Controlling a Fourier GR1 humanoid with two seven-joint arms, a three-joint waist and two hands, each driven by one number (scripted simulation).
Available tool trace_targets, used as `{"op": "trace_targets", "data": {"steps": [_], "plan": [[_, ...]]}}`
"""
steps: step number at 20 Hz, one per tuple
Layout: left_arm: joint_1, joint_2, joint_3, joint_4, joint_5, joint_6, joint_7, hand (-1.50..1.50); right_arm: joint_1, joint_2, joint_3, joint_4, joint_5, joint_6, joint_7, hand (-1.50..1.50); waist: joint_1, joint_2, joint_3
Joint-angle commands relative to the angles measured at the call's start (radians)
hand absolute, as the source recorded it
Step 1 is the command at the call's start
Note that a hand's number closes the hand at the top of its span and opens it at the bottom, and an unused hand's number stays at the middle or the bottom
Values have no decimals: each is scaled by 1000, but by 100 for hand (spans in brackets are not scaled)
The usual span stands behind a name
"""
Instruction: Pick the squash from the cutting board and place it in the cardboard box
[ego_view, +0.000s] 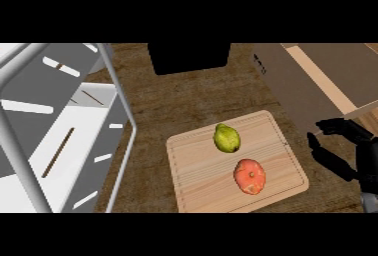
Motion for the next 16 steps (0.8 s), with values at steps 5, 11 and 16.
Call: {"op": "trace_targets", "data": {"steps": [5, 11, 16], "plan": [[7, 184, -82, -20, -51, -248, -102, 0, 50, -67, 26, -30, 159, -85, -16, -150, -165, 14, -9], [96, 190, -22, -75, -27, -244, -58, 0, 90, -107, 75, -33, 209, -56, 46, -150, -209, 18, -11], [143, 195, -23, -98, -47, -257, -1, 0, 104, -140, 136, -44, 249, -4, 102, -150, -210, 19, -12]]}}
